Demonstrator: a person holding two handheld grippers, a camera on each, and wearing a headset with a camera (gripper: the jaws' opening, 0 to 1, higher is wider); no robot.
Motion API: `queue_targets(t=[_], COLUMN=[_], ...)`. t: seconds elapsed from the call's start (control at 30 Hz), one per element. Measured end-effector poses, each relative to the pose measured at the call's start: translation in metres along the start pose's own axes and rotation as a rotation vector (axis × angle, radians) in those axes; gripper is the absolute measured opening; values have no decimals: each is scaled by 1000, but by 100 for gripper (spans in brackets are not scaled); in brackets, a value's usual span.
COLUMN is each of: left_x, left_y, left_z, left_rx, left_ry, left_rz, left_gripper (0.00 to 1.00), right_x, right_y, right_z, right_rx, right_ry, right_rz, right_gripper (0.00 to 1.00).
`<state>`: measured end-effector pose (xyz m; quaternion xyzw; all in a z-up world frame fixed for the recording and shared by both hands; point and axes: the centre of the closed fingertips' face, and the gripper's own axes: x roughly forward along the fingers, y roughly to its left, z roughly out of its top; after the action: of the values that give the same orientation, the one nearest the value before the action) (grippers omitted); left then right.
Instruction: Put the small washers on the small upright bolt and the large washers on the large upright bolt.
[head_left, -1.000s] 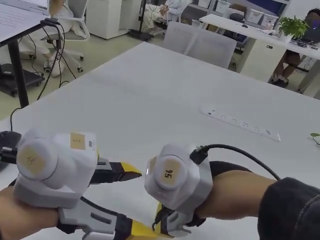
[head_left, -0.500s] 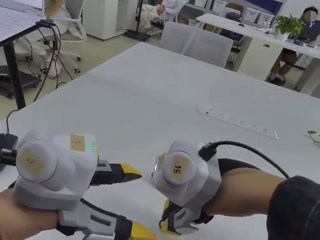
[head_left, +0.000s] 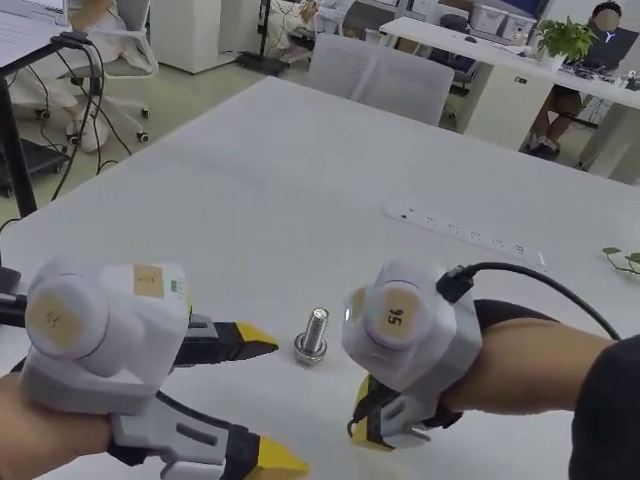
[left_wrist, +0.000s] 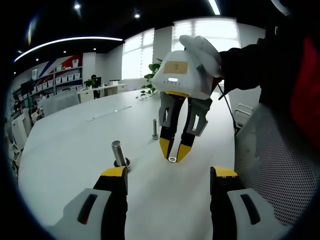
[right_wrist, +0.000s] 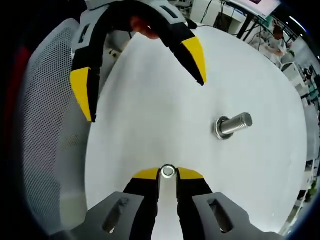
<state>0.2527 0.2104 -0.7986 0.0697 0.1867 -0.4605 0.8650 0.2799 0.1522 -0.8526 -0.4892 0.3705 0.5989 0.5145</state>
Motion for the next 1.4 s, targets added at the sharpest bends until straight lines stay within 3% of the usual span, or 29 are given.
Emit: queue_targets(t=[1.13,1.4], left_x=[12,13], left_y=[0,0], left_z=[-2,-4], left_rx=[26,26], left_ry=[43,52], left_rz=[-35,-38], left_gripper=[66,66], right_x=[-58,-69], right_y=[-32,-47], right_z=[-61,-76], right_rx=[164,186], right_ry=[-32,-25], right_rz=[-129,-161], right_gripper=[14,14])
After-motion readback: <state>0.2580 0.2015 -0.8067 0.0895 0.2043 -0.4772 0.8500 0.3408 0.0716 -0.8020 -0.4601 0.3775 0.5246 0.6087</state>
